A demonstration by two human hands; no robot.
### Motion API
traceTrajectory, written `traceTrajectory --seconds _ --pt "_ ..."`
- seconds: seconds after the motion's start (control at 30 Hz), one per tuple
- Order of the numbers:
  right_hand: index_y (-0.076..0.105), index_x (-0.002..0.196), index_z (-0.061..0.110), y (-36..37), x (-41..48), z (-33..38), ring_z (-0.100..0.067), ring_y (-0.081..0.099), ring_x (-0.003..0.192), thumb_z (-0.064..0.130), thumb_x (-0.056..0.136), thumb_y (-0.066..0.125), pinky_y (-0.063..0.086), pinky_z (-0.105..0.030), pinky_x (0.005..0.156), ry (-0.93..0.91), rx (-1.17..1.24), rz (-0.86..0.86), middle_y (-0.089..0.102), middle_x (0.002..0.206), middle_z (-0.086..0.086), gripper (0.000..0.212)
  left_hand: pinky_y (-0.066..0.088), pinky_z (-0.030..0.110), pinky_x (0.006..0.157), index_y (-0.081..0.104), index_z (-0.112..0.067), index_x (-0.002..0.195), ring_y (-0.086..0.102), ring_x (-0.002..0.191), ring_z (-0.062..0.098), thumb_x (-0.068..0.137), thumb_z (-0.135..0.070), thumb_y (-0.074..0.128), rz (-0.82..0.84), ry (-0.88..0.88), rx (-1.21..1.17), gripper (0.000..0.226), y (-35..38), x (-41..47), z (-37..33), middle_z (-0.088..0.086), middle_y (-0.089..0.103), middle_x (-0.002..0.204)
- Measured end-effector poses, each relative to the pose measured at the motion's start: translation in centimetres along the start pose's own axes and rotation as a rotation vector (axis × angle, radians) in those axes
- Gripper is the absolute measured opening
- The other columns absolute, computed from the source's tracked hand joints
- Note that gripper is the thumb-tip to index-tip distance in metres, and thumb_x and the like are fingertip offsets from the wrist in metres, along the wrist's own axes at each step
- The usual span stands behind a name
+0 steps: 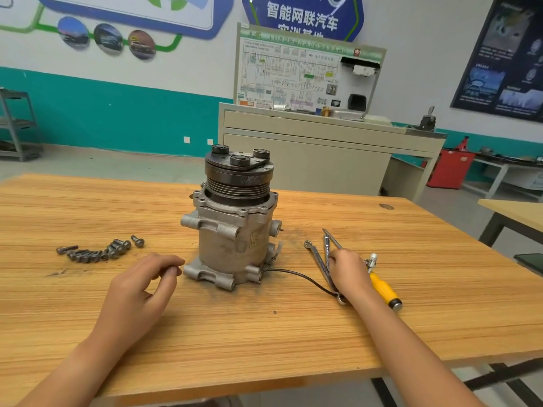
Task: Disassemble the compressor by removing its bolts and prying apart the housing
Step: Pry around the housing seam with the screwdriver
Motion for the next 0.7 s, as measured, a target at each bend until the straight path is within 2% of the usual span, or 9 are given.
traceTrajectory --seconds 0.1,0.2,0.27,0.37,0.47,0.53,0.6,0.67,0.7 --pt "0.065 0.106 0.000 -2.5 -1.9 -1.2 -0.030 0.057 0.093 0.013 0.093 0.049 0.041 -0.033 0.077 0.025 0.167 -0.225 0.061 0.104 -0.017 0.024 0.040 0.008 0.068 0.066 -0.012 0.089 0.055 0.080 -0.004 0.084 -0.029 0.046 0.002 -0.007 -0.024 0.027 0.3 0.3 -0.1 -0.021 0.060 0.077" --pt "0.066 0.102 -0.004 -4.9 -5.5 -2.9 -0.034 0.058 0.086 0.005 0.086 0.059 0.039 -0.031 0.071 0.112 0.327 -0.562 0.062 0.097 -0.021 0.019 0.039 0.007 0.075 0.058 -0.027 0.103 0.055 0.089 0.000 0.088 -0.021 0.059 -0.040 -0.100 -0.041 0.017 0.6 2.0 0.6 -0.019 0.059 0.096" --pt "0.068 0.094 -0.004 -4.9 -6.8 -2.5 -0.033 0.060 0.077 -0.003 0.081 0.062 0.037 -0.029 0.067 0.045 0.336 -0.615 0.063 0.089 -0.019 0.014 0.038 0.016 0.085 0.051 -0.023 0.120 0.051 0.102 0.006 0.089 -0.016 0.061 -0.059 -0.213 -0.039 0.032 1.3 3.8 1.4 -0.013 0.051 0.110" --pt "0.069 0.091 -0.004 -5.0 -7.0 -2.1 -0.025 0.055 0.072 -0.008 0.081 0.061 0.035 -0.025 0.068 0.006 0.452 -0.609 0.064 0.087 -0.018 0.013 0.034 0.028 0.098 0.038 -0.016 0.138 0.039 0.117 0.005 0.091 -0.029 0.057 -0.038 -0.402 -0.096 0.053 2.7 6.1 2.1 -0.009 0.037 0.129" --pt "0.067 0.098 -0.003 -6.0 -6.4 -4.5 -0.024 0.054 0.082 -0.004 0.085 0.055 0.034 -0.024 0.072 0.143 0.512 -0.679 0.062 0.097 -0.019 0.018 0.033 0.021 0.096 0.038 -0.016 0.139 0.040 0.120 0.007 0.094 -0.035 0.051 -0.025 -0.542 -0.191 0.052 4.3 6.5 2.8 -0.007 0.043 0.132" --pt "0.063 0.111 0.004 -5.8 -5.0 -6.8 -0.028 0.055 0.097 0.009 0.089 0.052 0.038 -0.029 0.074 0.295 0.409 -0.489 0.060 0.112 -0.016 0.026 0.038 0.011 0.079 0.051 -0.019 0.126 0.049 0.108 0.008 0.095 -0.035 0.049 -0.052 -0.593 -0.310 0.035 5.0 6.0 3.0 -0.009 0.055 0.117" --pt "0.060 0.116 0.008 -4.8 -3.5 -8.0 -0.026 0.057 0.091 0.025 0.089 0.053 0.044 -0.030 0.071 0.384 0.241 -0.077 0.061 0.112 -0.011 0.033 0.039 0.013 0.066 0.060 -0.025 0.102 0.056 0.091 0.006 0.095 -0.034 0.048 -0.093 -0.608 -0.410 0.017 5.6 5.4 3.0 -0.012 0.062 0.098" --pt "0.060 0.103 0.012 -3.6 -2.7 -8.0 -0.018 0.058 0.075 0.040 0.084 0.059 0.052 -0.032 0.065 0.376 0.168 0.252 0.061 0.097 -0.004 0.034 0.040 0.012 0.062 0.060 -0.029 0.092 0.056 0.078 -0.008 0.095 -0.032 0.048 -0.113 -0.588 -0.436 0.013 5.6 5.1 3.0 -0.014 0.062 0.088" --pt "0.057 0.092 0.012 -3.1 -2.4 -7.8 -0.015 0.057 0.072 0.045 0.080 0.062 0.053 -0.031 0.062 0.352 0.119 0.330 0.060 0.090 -0.001 0.035 0.041 0.008 0.061 0.061 -0.028 0.093 0.055 0.075 -0.013 0.095 -0.029 0.049 -0.115 -0.566 -0.444 0.013 5.5 5.0 3.0 -0.014 0.063 0.088"
Point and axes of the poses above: each hand's wrist, its own x-axis towards the middle knuckle, its own y-axis out of the palm, z = x × y, the point moved 4 cm from there along x, towards the middle knuckle
